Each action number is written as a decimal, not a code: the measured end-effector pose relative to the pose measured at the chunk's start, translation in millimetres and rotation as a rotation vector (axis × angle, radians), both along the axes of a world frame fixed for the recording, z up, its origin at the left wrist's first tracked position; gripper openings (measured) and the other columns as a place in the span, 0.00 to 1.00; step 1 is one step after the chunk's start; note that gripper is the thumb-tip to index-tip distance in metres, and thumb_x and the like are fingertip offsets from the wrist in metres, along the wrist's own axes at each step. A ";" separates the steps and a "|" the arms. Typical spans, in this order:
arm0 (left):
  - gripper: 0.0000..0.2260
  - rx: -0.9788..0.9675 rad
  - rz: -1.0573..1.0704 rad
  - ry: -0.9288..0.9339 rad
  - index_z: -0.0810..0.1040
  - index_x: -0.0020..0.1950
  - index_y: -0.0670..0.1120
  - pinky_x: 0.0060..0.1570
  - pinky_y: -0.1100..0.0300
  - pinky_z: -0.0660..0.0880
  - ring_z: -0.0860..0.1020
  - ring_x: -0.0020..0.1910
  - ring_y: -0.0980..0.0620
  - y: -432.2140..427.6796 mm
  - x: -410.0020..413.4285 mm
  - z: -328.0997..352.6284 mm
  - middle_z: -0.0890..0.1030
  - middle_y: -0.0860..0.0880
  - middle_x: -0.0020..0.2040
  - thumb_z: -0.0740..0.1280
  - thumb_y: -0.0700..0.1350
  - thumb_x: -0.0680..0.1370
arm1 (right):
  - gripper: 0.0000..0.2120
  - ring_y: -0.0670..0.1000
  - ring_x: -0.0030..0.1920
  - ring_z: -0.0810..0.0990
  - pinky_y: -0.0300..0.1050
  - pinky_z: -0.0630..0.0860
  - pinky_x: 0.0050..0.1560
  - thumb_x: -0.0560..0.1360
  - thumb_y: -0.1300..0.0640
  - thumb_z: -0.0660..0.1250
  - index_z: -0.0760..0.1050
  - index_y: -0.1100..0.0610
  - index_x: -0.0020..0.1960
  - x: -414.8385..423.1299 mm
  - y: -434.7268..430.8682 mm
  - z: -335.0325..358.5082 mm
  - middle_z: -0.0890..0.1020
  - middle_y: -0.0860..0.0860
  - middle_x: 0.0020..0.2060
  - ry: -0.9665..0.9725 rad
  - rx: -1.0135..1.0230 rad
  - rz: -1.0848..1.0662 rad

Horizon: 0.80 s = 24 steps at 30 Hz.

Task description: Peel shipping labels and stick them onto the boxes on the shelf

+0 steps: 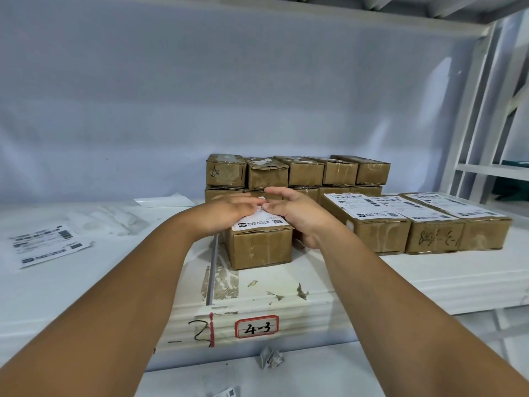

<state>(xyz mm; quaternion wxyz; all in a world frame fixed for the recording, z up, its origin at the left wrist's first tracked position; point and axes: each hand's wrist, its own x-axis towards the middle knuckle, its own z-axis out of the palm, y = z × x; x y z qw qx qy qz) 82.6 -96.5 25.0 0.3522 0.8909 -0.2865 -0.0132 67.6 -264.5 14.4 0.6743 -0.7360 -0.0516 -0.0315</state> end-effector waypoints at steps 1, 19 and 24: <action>0.14 -0.009 0.009 0.007 0.71 0.66 0.61 0.72 0.58 0.55 0.62 0.72 0.56 -0.8 -0.5 0.9 0.66 0.56 0.73 0.57 0.50 0.81 | 0.20 0.49 0.47 0.81 0.41 0.77 0.47 0.75 0.64 0.68 0.73 0.53 0.65 0.2 0.3 0.1 0.78 0.54 0.61 -0.006 -0.001 0.004; 0.13 -0.244 0.208 0.167 0.76 0.61 0.53 0.39 0.69 0.68 0.74 0.44 0.63 -7.4 7.6 6.3 0.79 0.54 0.51 0.67 0.48 0.77 | 0.23 0.51 0.56 0.79 0.48 0.75 0.61 0.72 0.66 0.69 0.73 0.51 0.64 -1.9 4.5 0.4 0.76 0.50 0.62 -0.056 -0.027 0.050; 0.12 -0.437 0.349 0.192 0.78 0.59 0.48 0.36 0.65 0.71 0.77 0.40 0.57 -8.4 10.5 1.3 0.80 0.51 0.47 0.69 0.47 0.76 | 0.12 0.50 0.49 0.81 0.44 0.76 0.53 0.73 0.63 0.69 0.79 0.52 0.54 -2.8 5.4 1.0 0.82 0.52 0.52 -0.061 -0.085 0.032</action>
